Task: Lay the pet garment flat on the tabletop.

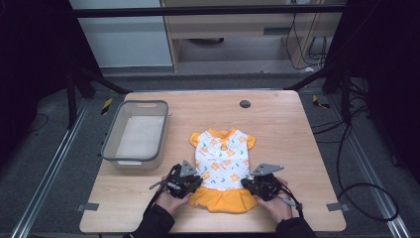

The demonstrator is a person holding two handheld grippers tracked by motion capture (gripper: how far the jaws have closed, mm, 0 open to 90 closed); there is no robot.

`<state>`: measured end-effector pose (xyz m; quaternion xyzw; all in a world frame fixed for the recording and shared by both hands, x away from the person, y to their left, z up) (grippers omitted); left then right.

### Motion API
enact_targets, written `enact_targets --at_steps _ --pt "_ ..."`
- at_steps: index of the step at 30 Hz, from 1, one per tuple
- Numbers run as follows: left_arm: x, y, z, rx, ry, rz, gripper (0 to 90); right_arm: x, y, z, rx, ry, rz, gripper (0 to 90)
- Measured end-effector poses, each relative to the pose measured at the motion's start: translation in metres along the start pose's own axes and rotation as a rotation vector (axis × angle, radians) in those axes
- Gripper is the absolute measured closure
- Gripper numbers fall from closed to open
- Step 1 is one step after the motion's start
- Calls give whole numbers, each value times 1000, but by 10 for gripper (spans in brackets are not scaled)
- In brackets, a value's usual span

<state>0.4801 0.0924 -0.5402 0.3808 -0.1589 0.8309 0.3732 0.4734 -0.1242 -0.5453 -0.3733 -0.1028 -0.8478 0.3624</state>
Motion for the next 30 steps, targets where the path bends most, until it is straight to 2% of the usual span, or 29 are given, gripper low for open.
enact_targets --at_steps 5,7,9,12,14,18,21,22,23,25,28,30 --pt "5 9 -9 -8 14 -3 792 2 -4 -5 11 -3 20 866" --pt "7 12 -10 -21 14 2 780 4 -6 -5 8 -6 26 858" --pt "10 12 -7 -16 21 -4 747 6 -7 -4 18 0 30 842" --pt "21 6 7 -11 79 7 733 14 -6 6 21 58 33 855" --pt "28 -4 18 -1 117 32 730 20 -2 15 16 103 27 879" --pt "32 -22 39 38 148 60 730 26 14 34 -5 158 -8 900" --pt "21 -25 48 48 144 68 732 23 30 51 -41 193 -31 900" --pt "21 -25 48 48 144 68 732 23 30 51 -41 193 -31 900" --pt "18 -24 49 44 140 69 732 19 40 62 -70 217 -38 900" --pt "9 -21 47 42 116 65 731 12 49 72 -93 234 -44 900" --pt "-3 -15 42 20 85 66 730 -3 63 83 -106 242 -64 900" --pt "-10 -14 37 5 63 70 730 -15 69 86 -114 229 -71 900"
Point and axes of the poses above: each handheld gripper's, and its own axes: x roughly backward along the jaws, z roughly out of its top, y roughly to its right, the point moved 7 cm from there along -x, roughly forward along the jaws, and after that the axes turned 3 degrees about -y, right-handed, at the moved point
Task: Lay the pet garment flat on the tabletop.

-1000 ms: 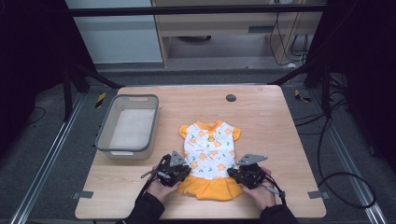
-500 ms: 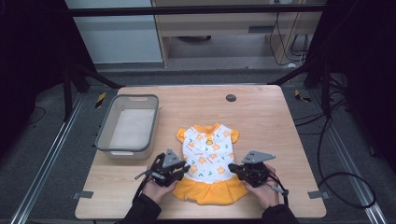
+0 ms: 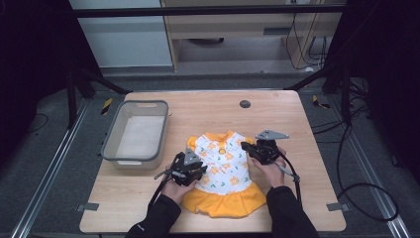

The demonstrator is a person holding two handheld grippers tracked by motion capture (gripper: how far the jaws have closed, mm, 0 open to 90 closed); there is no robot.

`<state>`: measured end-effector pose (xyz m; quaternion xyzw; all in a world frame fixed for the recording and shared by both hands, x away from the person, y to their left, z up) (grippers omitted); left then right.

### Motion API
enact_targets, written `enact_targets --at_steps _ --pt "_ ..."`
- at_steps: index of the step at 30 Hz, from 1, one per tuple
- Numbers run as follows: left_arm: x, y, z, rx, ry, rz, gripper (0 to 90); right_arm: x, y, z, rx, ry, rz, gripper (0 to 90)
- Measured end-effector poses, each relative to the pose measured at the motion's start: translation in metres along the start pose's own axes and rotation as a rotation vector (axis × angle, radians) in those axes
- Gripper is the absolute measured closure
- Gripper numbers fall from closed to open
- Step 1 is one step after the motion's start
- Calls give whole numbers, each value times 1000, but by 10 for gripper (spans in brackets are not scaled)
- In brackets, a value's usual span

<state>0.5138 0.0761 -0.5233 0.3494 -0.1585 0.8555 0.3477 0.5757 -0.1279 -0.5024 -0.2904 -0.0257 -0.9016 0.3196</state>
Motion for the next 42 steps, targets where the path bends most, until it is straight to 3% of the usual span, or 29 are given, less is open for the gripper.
enact_targets --at_steps 7,10,14,17,21,24,27,30,34,42 --pt "-14 1 -16 -16 -45 -9 733 -40 12 -15 14 -76 -49 900" --pt "-14 1 -17 -25 -48 -9 730 -48 16 -18 17 -102 -73 900" --pt "-10 3 -17 -19 -37 -25 723 -53 19 -19 22 -126 -102 900" --pt "-1 12 -16 -49 -24 -49 710 -55 22 -18 48 -137 -145 900" --pt "-1 19 -26 -81 -52 -51 707 -57 27 -17 31 -126 -175 900" --pt "-2 17 -27 -57 -46 -74 709 -58 28 -16 37 -128 -195 900" --pt "-1 18 -28 -70 -42 -65 709 -58 28 -16 40 -128 -201 900" --pt "3 19 -27 -78 -31 -57 686 -55 26 -15 41 -129 -194 900" --pt "17 14 -20 -76 32 -45 607 -39 17 -6 53 -82 -149 863" --pt "51 -9 -25 -4 108 2 514 11 1 6 49 19 -104 688"
Point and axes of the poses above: each handheld gripper's, and its own axes: x roughly backward along the jaws, z roughly out of its top, y roughly to its right, the point moved 7 cm from there along -x, roughly forward along the jaws, and after that the axes turned 3 degrees about -y, right-handed, at the moved point
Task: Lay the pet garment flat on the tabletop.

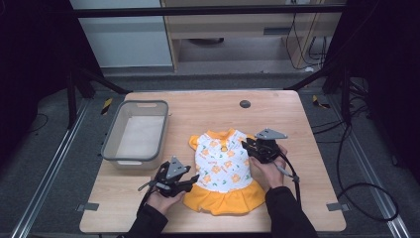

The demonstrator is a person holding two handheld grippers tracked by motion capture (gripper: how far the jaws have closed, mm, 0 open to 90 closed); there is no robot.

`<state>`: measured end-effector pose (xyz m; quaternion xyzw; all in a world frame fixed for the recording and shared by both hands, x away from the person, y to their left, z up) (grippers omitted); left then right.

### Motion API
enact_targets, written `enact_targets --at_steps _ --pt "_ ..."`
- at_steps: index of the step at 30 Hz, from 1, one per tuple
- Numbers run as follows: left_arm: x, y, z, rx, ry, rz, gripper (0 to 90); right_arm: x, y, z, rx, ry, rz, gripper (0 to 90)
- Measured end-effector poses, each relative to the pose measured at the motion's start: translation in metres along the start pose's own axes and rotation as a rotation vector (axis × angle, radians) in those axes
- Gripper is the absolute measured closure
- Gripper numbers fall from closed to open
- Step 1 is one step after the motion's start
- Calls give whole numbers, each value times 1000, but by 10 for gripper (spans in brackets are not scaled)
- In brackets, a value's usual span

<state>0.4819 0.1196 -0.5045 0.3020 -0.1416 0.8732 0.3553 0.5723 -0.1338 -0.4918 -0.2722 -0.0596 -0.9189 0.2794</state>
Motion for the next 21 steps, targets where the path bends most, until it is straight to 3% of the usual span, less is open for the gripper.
enact_targets --at_steps 2,6,10,13,18,21 --pt "8 -7 -6 24 5 11 491 12 -2 -3 -18 12 20 615" --pt "24 -19 -21 63 10 33 442 35 -1 -16 -11 15 -2 492" --pt "37 -28 -35 89 16 32 361 50 3 -29 -36 31 -14 421" --pt "44 -35 -42 102 20 50 347 67 11 -46 -86 38 -15 340" --pt "53 -45 -52 133 28 67 286 85 16 -70 -133 34 -13 292" --pt "56 -49 -55 134 25 85 271 92 19 -77 -125 24 -35 283"
Point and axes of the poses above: each handheld gripper's, and its own axes: x roughly backward along the jaws, z roughly out of its top, y roughly to its right, the point moved 7 cm from there along -x, roughly forward along the jaws, and after that the axes turned 3 degrees about -y, right-handed, at the moved point
